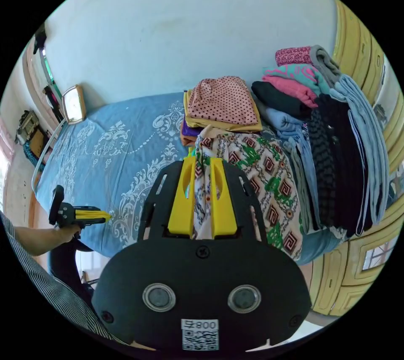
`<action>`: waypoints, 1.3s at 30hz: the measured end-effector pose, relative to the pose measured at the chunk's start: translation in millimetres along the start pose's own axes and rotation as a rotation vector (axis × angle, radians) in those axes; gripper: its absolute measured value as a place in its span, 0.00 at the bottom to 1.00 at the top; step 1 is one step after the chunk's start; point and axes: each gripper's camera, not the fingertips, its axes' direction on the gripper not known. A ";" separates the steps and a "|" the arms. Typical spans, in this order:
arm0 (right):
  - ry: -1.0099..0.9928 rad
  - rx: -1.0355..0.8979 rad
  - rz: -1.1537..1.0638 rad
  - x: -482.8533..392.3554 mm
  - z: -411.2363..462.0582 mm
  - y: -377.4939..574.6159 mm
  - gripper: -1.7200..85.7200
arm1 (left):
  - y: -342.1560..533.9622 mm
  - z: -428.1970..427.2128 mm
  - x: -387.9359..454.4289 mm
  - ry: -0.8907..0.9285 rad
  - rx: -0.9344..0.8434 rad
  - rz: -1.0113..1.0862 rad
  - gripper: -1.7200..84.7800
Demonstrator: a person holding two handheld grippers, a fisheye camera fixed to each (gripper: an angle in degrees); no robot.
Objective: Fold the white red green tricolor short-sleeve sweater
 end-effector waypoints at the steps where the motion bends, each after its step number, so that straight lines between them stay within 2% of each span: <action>1: 0.005 -0.003 0.002 -1.0 1.2 -5.3 0.10 | 8.4 3.8 2.3 -0.002 -0.001 0.001 0.02; 12: 0.070 -0.147 0.044 13.0 20.5 -79.7 0.10 | 95.9 43.2 11.3 -0.032 0.031 0.024 0.02; 19: -0.018 -0.098 0.123 48.9 -30.2 -76.7 0.03 | 156.0 73.7 2.6 -0.036 0.035 -0.026 0.02; 23: -0.134 -0.014 0.178 78.7 -91.2 -62.9 0.03 | 182.1 86.2 -5.6 0.033 0.029 -0.037 0.02; 25: -0.200 0.036 0.200 92.6 -123.9 -53.5 0.03 | 200.9 87.2 -9.9 0.125 0.087 -0.029 0.02; 32: -0.468 0.258 0.277 142.9 -267.9 0.2 0.03 | 259.7 84.2 -18.9 0.257 0.240 0.017 0.02; 39: -0.630 0.386 0.173 133.2 -386.5 11.3 0.03 | 342.5 89.5 -37.6 0.372 0.347 0.011 0.02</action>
